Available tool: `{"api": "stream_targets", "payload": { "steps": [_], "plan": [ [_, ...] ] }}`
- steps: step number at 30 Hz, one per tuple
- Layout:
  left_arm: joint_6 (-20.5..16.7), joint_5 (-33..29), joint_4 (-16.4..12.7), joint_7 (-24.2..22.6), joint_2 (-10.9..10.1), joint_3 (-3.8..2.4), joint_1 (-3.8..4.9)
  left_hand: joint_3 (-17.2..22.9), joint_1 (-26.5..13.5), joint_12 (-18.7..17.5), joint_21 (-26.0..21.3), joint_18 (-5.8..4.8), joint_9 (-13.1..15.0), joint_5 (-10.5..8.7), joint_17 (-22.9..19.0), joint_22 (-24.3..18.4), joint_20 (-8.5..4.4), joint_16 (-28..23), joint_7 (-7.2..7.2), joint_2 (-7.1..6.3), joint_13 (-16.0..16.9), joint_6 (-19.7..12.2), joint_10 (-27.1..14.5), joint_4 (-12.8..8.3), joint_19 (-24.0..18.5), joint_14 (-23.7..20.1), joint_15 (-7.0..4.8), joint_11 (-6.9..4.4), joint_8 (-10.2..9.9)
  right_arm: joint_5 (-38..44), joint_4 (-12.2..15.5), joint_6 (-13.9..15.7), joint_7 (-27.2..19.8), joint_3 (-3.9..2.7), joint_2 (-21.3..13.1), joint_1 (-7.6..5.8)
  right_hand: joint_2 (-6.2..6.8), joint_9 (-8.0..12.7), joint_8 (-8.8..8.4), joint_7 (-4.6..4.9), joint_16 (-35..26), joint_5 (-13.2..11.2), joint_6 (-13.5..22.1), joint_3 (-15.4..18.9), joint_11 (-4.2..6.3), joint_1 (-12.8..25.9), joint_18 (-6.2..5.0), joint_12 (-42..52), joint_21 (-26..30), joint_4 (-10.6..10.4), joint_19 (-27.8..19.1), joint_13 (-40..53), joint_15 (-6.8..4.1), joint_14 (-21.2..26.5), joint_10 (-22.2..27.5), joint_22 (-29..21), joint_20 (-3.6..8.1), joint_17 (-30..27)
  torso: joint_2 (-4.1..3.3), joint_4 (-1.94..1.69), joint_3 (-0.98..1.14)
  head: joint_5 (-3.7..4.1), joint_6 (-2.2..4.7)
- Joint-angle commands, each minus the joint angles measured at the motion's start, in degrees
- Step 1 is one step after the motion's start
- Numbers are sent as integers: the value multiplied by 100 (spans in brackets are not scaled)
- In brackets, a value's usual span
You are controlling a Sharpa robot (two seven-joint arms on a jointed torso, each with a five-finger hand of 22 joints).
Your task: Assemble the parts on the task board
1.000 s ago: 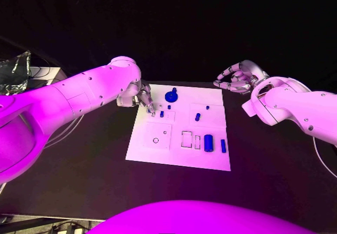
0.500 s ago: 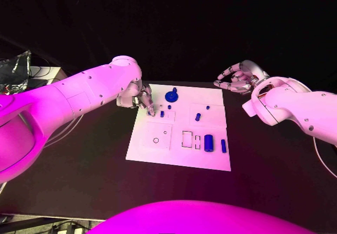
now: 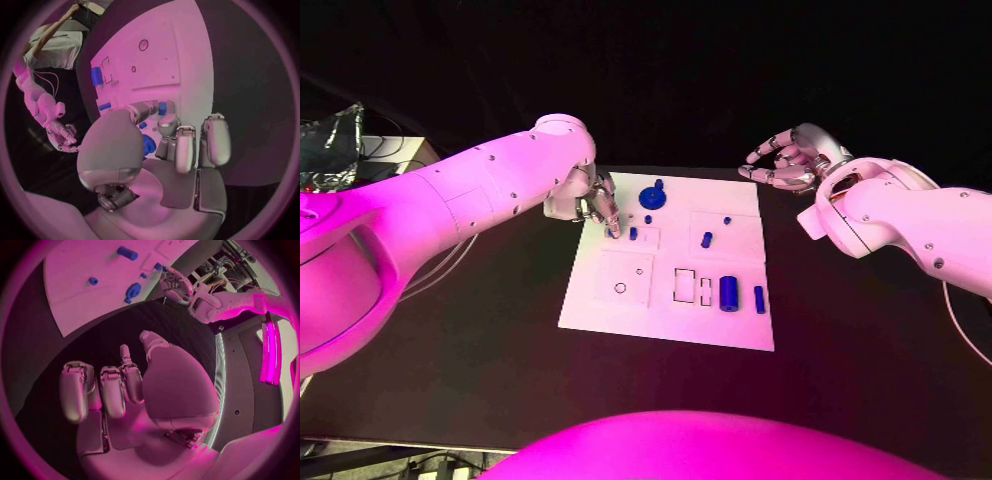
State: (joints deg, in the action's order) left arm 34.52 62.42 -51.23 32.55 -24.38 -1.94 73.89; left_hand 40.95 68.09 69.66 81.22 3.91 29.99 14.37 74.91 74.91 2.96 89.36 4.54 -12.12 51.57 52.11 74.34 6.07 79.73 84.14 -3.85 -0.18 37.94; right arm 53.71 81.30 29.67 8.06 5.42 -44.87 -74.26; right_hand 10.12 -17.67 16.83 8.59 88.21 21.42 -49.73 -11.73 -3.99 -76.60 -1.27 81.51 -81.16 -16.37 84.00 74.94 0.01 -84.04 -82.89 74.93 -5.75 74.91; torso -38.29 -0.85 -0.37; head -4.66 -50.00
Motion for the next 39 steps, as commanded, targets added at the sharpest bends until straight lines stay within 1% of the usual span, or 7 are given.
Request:
{"api": "stream_targets", "payload": {
  "steps": [1,5,9,12,19,26,39],
  "plan": [
    [-72,-11,25,-25,38,-3,5,686,150,-10,-15,-17,731,19,1303,124,-11,-12,-32,110,-12,7,-25,-720,-28,527,41,-8,35,42,11,-67,-64,-2,3,-1,33,-5,18,10,-35,18,31,-19,17,13,-75,36,12,-6,274,722,-49,-449,-42,967,42,864,0,0,3,10,0],
    [-141,-2,59,-1,64,-2,4,685,143,-15,-17,-16,736,20,1298,121,-11,-14,-29,118,-21,6,-29,-711,-30,525,42,-6,32,42,14,-66,-64,-2,3,-1,33,-5,18,10,-35,18,31,-19,17,13,-75,36,12,-6,274,722,-49,-449,-42,967,42,864,-3,-3,1,16,0],
    [-224,25,93,21,82,-1,3,685,135,-25,-14,-17,741,20,1292,126,-11,-16,-27,128,-36,3,-35,-702,-26,524,42,-3,28,42,14,-65,-64,-2,4,-1,33,-5,18,10,-35,18,31,-19,17,13,-75,36,12,-6,274,722,-49,-449,-42,967,42,864,6,-8,6,22,0],
    [-268,40,105,33,87,-1,3,685,135,-25,-14,-17,741,20,1292,126,-11,-16,-27,128,-36,3,-35,-702,-26,524,42,-3,28,42,15,-64,-65,-2,4,-1,33,-5,18,10,-35,18,31,-19,17,13,-75,36,12,-6,274,722,-49,-449,-42,967,42,864,10,-10,7,24,0],
    [-320,77,118,68,91,-1,2,684,132,-26,-17,-16,743,20,1287,121,-11,-18,-27,130,-38,1,-37,-700,-30,522,43,-3,26,42,14,-61,-66,-2,2,-1,33,-5,18,10,-35,18,31,-19,17,13,-75,36,12,-6,274,722,-49,-449,-42,967,42,864,14,-2,7,19,0],
    [-368,97,135,90,98,-1,2,684,132,-26,-17,-16,743,20,1287,121,-11,-18,-27,130,-38,1,-37,-700,-30,522,43,-3,26,42,17,-57,-67,-2,-1,-1,33,-5,18,10,-35,18,31,-19,17,13,-75,36,12,-6,274,722,-49,-449,-42,967,42,864,11,-5,9,27,0],
    [-422,115,205,80,167,3,-6,680,128,-31,-15,-16,752,22,1289,123,-11,-17,-27,129,-43,-3,-40,-699,-28,523,43,-3,21,42,25,-48,-70,-2,-5,-1,33,-5,18,10,-35,18,31,-19,17,13,-75,36,12,-6,274,722,-49,-449,-42,967,42,864,7,-1,7,28,0]
  ]
}}
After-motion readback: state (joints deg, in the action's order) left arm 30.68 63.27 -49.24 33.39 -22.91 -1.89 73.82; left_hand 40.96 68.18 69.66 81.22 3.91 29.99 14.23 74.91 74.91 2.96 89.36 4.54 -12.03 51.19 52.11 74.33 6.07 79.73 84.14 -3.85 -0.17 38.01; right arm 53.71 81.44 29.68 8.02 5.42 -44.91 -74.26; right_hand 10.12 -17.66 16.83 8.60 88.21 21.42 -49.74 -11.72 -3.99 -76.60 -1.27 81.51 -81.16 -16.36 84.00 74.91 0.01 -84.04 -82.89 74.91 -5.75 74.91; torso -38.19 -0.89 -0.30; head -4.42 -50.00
